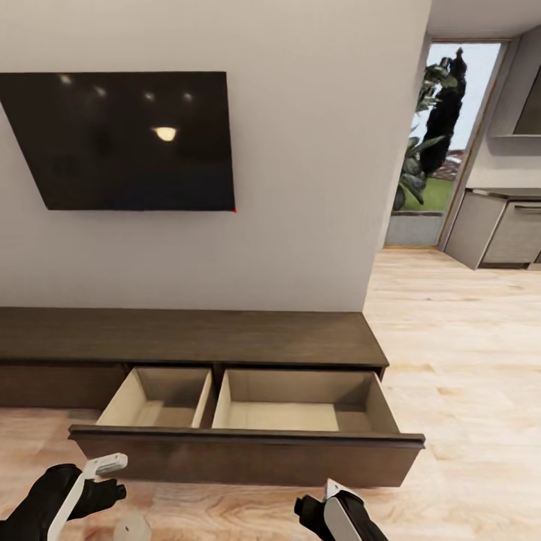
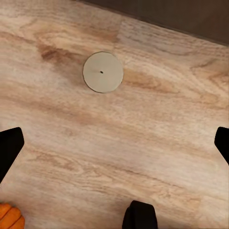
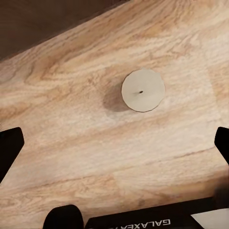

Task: Place each of the two pumpkins and all three candles from the living room inside a cabinet in the living room (use any cabinet), then make sure every cabinet is closed, and position the cauldron so it is next to a table in the living room.

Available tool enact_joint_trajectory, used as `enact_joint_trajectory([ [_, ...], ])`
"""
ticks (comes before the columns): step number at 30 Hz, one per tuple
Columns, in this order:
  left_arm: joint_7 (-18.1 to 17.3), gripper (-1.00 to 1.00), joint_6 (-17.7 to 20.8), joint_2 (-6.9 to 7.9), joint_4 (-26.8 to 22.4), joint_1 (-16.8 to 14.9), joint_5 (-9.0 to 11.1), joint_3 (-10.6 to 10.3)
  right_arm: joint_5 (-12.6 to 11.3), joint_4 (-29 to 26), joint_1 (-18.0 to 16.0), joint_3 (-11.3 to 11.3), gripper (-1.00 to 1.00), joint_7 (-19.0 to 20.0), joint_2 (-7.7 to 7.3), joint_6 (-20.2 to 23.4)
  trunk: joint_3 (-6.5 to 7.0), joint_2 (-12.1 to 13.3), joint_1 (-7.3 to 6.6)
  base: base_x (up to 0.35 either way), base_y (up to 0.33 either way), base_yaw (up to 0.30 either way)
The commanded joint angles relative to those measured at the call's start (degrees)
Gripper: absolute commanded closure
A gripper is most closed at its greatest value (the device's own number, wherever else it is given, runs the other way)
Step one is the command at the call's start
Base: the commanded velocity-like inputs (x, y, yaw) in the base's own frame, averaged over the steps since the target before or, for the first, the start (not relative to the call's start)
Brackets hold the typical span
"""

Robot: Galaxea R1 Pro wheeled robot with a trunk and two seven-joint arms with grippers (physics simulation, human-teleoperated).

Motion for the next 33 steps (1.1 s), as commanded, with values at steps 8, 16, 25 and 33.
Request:
enact_joint_trajectory([
  [8,0.02,-1.00,-0.02,0.00,0.00,0.00,0.00,-0.02,0.03,0.39,0.00,0.00,-1.00,0.02,0.00,0.00,0.00,0.00,0.00,0.132,0.167,0.000],
  [16,-0.01,-1.00,-0.02,-0.01,0.00,0.00,0.00,-0.04,0.06,0.44,0.00,0.02,-1.00,0.05,0.05,0.07,-0.05,0.00,0.00,0.164,0.054,0.036],
  [25,-0.06,-1.00,-0.01,-0.03,0.00,0.00,0.00,-0.04,-0.03,0.44,0.00,0.00,-1.00,0.14,0.00,0.09,-0.40,0.00,0.00,0.033,0.021,0.218],
  [33,-0.07,-1.00,0.00,-0.03,0.00,0.00,0.00,-0.09,-0.03,0.44,0.00,0.00,-1.00,0.13,0.00,0.09,-0.71,0.00,0.00,0.023,0.047,0.190],
])
